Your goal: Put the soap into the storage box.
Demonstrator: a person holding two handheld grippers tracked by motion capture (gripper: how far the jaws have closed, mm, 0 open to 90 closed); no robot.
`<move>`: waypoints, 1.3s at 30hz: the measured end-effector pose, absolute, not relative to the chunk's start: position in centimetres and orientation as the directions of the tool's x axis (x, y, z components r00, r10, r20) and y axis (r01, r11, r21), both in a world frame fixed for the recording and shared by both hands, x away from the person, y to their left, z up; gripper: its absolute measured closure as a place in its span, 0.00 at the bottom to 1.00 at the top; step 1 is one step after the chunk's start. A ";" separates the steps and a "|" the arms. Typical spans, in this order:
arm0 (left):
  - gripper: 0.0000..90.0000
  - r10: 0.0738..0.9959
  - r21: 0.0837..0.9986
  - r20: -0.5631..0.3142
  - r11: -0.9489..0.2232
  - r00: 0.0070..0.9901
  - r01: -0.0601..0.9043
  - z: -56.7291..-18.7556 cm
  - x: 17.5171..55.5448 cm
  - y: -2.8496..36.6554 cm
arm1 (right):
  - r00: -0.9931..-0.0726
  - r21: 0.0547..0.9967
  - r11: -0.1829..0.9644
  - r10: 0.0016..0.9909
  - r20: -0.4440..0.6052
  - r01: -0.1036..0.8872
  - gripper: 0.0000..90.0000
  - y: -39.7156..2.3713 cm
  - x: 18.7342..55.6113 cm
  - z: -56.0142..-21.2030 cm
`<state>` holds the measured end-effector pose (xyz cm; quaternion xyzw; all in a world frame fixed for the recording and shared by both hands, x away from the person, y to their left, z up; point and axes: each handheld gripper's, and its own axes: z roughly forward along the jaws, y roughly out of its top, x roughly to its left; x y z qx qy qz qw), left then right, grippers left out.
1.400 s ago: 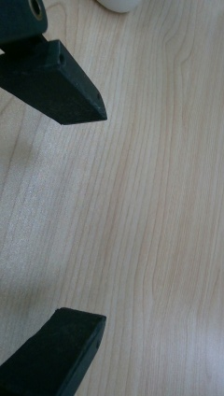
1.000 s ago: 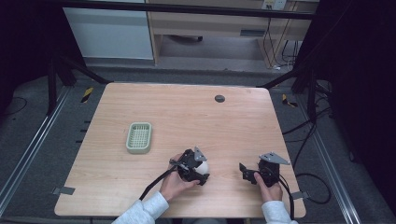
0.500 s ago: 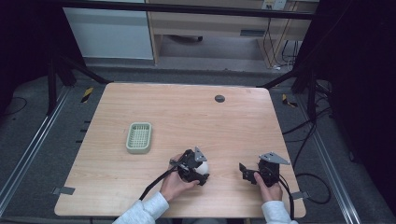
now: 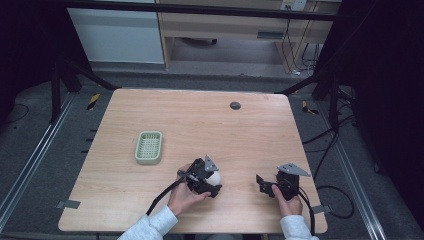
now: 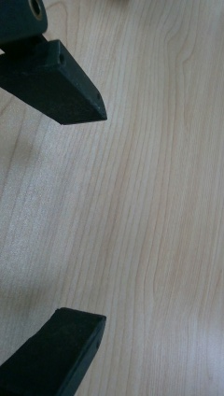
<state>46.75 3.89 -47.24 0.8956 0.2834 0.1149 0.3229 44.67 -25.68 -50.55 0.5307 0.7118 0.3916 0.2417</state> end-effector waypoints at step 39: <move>0.26 0.628 0.690 0.027 -0.575 0.778 0.441 -43.3 46.5 8.6 | -0.319 0.813 0.131 0.945 0.070 0.567 0.05 -25.7 44.7 -50.5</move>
